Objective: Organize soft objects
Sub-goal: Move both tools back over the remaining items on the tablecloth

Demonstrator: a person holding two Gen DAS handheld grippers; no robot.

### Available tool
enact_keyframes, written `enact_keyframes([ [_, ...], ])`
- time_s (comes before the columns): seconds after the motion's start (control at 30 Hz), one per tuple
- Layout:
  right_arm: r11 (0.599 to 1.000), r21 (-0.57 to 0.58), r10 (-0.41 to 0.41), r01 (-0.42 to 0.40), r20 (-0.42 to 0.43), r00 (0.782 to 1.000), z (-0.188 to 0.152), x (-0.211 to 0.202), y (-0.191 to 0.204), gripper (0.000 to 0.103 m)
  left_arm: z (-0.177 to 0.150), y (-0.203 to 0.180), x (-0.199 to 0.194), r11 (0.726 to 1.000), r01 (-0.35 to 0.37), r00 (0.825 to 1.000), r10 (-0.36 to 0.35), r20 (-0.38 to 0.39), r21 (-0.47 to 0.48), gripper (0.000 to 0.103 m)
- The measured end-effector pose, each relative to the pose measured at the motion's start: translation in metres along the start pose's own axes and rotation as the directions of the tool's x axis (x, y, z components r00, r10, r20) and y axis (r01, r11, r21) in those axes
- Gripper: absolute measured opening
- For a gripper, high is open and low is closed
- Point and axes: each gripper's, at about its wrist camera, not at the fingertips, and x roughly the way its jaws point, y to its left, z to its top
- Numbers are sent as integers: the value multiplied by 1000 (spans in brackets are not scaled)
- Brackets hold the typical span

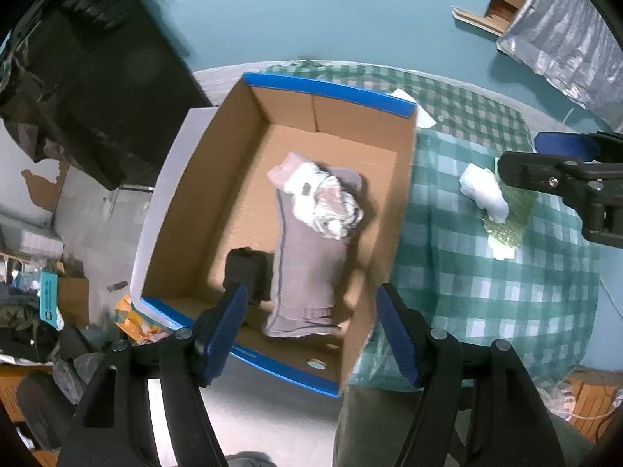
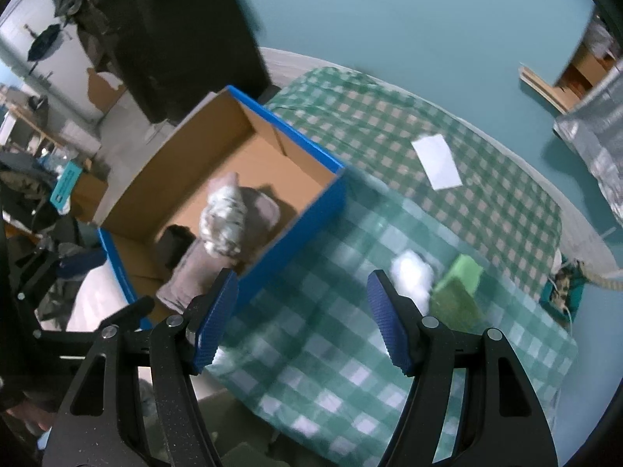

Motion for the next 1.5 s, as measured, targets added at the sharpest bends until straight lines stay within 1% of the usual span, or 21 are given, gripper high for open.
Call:
enact_keyframes([
  [0.17,999,41,-13,13,5,1000,-16,-10,-20,70,0,-16,-5,999,14,1000,-14,8,32,74],
  [0.33,997,77,-27,26,6,1000,-32,-19,-36,70,1,-31,-8,997,21,1000,-22,14,70,74],
  [0.43,994,102,-38,38,-1,999,-45,-21,-51,70,2,-43,-10,993,21,999,-24,22,113,78],
  [0.5,992,117,-46,46,-8,999,-51,-23,-60,70,2,-50,-12,990,18,999,-22,29,137,78],
  [0.67,982,179,-63,67,-26,998,-69,-24,-88,70,6,-62,-14,989,39,998,-46,45,143,80],
  [0.93,963,244,-107,115,-47,993,-90,-21,-127,70,14,-90,-4,981,99,995,-102,9,165,80],
  [1.13,949,291,-110,125,-67,992,-103,-8,-154,70,18,-110,13,977,105,995,-103,-20,187,80],
  [1.27,940,320,-96,118,-82,992,-107,5,-167,70,19,-123,23,971,101,995,-95,-38,219,80],
  [1.5,925,373,-41,66,-72,997,-108,27,-184,70,23,-139,44,966,104,993,-86,-84,238,80],
])
